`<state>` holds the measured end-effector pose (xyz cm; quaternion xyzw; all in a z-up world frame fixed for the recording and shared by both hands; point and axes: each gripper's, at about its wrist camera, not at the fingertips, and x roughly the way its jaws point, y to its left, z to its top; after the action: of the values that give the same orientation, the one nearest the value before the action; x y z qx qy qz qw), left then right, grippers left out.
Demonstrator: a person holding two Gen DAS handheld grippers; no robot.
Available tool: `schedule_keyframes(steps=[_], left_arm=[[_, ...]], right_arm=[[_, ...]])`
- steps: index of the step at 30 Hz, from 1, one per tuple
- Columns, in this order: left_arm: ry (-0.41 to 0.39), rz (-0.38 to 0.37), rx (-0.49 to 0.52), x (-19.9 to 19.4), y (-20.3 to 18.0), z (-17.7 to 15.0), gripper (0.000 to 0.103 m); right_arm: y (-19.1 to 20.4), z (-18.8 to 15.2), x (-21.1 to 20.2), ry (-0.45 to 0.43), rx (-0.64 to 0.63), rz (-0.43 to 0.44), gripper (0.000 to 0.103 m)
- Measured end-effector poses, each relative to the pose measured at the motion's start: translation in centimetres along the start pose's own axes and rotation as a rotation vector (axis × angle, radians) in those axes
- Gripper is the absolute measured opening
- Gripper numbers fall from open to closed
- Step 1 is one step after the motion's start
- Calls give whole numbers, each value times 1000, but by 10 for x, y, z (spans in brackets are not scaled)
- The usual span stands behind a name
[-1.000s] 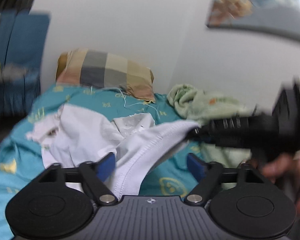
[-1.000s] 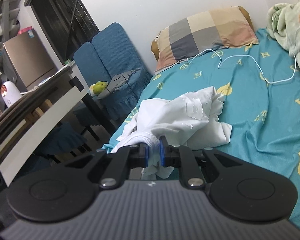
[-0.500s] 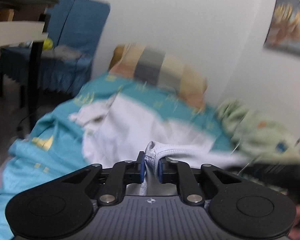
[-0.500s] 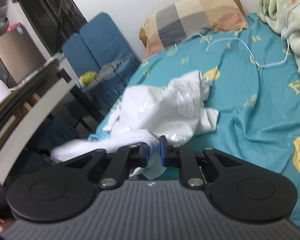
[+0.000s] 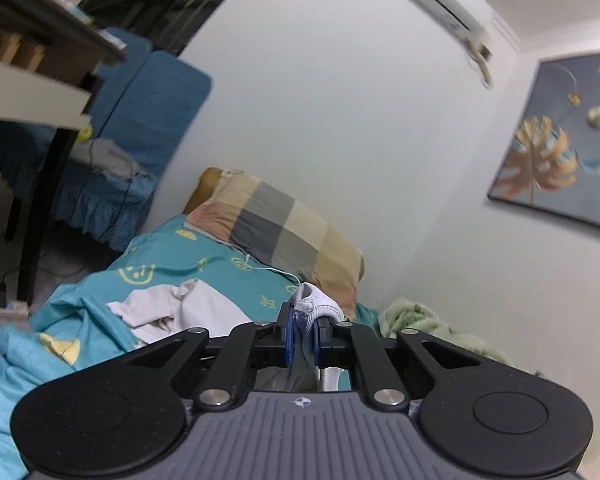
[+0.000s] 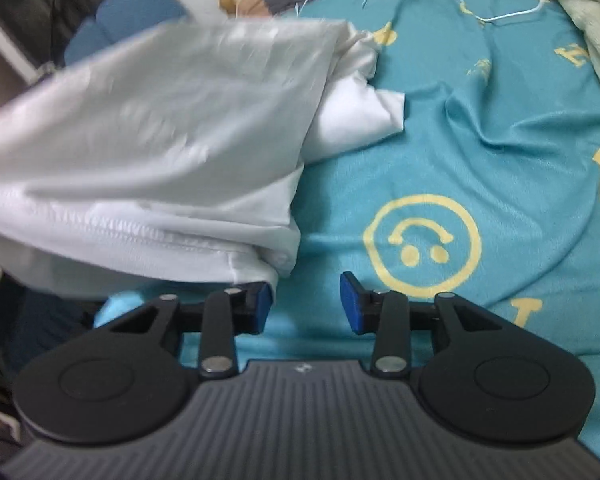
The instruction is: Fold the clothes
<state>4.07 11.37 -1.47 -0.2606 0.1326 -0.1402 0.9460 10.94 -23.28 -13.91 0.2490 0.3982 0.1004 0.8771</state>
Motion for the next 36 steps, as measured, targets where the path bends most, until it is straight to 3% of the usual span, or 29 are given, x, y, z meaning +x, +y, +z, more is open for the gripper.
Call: schedule_keyframes(steps=[4,9,12,16,19,22,28,29,30,32,34,36], left_arm=[[19,24,-34,0,13,5,10],[90,33,-13,4,14,2,10],[195,88,14,19,18,-12,11],[370,178,47,44,27,-39,11],[383,198,47,48,30,-44,11],[362,197,31,45,31,-42,11],[249,115,-35,30,22,-22,10],[225,95,-41,26,19,-17,10],[205,85,-34,23,16,-14,10],[185,71,-26,20,13,-10,10],[185,62,-31,19,13,-10,10],[189,63,-42,20,16,-11,10]], right_arm=[[3,20,-31,-146,-7,-2,6],[10,46,-96,-370,-40,25,3],[19,53,-115,-416,-182,-47,3],[-3,60,-93,-268,-120,-38,3],[-11,51,-67,-126,-80,23,5],[2,36,-54,-58,-121,109,6],[57,3,-39,-11,-419,161,10],[62,-2,-37,-25,-458,151,21],[67,-6,-36,-39,-497,141,40],[78,-14,-32,-68,-575,120,54],[84,-19,-28,-97,-629,93,55],[76,-14,-24,-134,-587,51,55]])
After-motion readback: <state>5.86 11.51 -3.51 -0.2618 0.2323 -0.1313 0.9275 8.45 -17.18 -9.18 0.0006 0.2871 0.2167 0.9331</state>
